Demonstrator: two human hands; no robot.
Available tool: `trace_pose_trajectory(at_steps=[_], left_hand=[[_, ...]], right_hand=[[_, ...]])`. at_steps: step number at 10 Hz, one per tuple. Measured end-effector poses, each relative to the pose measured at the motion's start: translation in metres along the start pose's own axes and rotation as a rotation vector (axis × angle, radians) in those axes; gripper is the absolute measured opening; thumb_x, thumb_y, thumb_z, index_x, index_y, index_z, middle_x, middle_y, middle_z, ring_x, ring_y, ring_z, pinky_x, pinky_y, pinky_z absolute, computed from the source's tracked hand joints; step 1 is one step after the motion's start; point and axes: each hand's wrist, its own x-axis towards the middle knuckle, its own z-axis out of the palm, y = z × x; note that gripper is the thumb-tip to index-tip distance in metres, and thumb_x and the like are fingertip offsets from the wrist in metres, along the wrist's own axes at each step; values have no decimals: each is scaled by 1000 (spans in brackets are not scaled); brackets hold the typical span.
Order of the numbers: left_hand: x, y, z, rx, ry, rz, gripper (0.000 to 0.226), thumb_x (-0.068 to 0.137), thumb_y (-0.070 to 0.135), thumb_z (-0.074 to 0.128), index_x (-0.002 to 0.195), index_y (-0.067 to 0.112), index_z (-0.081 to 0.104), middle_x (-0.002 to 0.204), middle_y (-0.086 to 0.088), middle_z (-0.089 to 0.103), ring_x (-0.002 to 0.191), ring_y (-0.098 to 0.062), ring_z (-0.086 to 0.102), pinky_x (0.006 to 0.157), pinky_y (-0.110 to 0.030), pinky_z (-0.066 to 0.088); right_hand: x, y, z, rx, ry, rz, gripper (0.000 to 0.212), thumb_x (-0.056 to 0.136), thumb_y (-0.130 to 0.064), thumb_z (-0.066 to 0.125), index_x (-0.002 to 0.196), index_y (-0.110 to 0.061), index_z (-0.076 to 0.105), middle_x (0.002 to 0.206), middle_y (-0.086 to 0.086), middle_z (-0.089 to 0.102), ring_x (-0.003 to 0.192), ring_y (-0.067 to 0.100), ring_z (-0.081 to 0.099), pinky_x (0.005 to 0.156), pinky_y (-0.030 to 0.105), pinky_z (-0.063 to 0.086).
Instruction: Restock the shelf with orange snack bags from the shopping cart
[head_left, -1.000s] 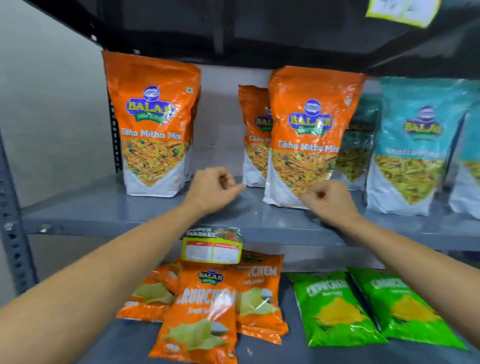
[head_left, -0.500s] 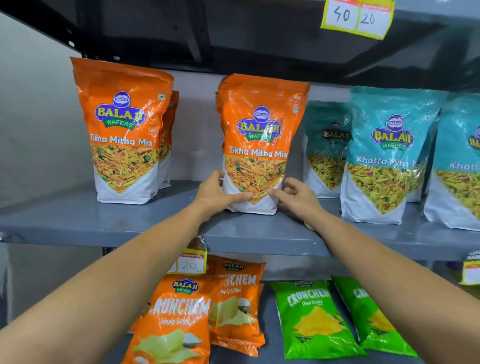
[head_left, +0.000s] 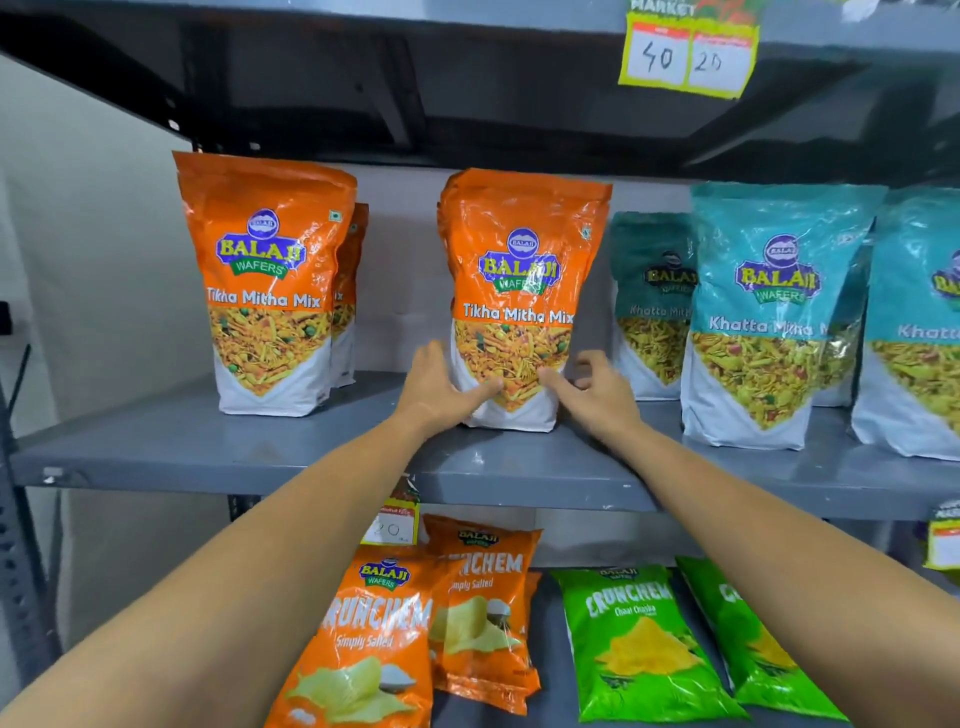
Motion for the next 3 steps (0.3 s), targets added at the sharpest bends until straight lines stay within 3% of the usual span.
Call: trace_pose_trajectory(at_steps=[1,2,3], left_hand=[[11,10,-40,564,268,296,95,81,65,45,147,8,6,159,-13,12,147,-26,12,120,-47,16],[26,18,-77,931,352,521,90,86,63,34,148,13,-7,161,-9,0,148,-23,0,121,-49,8],[28,28,-88,1008,346,474,87,87,63,31,147,13,-8,161,-10,-1,148,-23,-2,121,-49,8]], right_hand=[[1,-28,-23,-455,272,-372,82,88,-62,44,146,-7,28,152,19,37,140,35,35,112,48,33],[18,-63,-42,-725,410,-617,71,92,-59,34,150,-19,26,158,16,31,144,37,30,115,59,25],[24,-76,-42,-779,402,-570,67,93,-59,29,151,-25,25,159,14,30,145,38,28,116,63,20]])
